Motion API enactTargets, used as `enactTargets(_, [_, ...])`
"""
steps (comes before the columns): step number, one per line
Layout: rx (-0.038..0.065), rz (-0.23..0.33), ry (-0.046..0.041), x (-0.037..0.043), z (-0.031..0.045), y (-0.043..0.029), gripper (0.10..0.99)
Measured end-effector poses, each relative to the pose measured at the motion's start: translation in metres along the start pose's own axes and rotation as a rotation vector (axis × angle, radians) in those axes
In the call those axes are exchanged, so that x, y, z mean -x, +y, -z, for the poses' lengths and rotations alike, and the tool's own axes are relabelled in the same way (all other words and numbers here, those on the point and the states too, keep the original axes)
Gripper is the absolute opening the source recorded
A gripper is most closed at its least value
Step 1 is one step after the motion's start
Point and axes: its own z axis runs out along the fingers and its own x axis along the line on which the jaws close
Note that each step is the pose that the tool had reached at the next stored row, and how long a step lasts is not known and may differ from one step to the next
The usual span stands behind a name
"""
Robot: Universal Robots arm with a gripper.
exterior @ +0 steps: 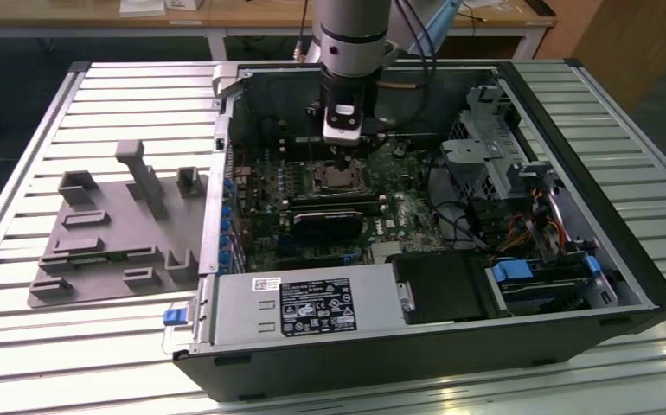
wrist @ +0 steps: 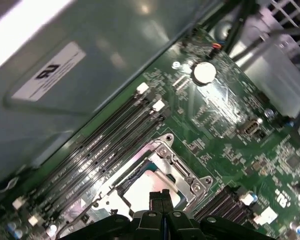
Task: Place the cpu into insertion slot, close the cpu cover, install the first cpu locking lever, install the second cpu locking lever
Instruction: 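Close the cpu cover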
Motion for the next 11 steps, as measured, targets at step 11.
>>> enactTargets(11, [0.005, 0.178, -0.0005, 0.0001, -0.0003, 0.0000, 0.102])
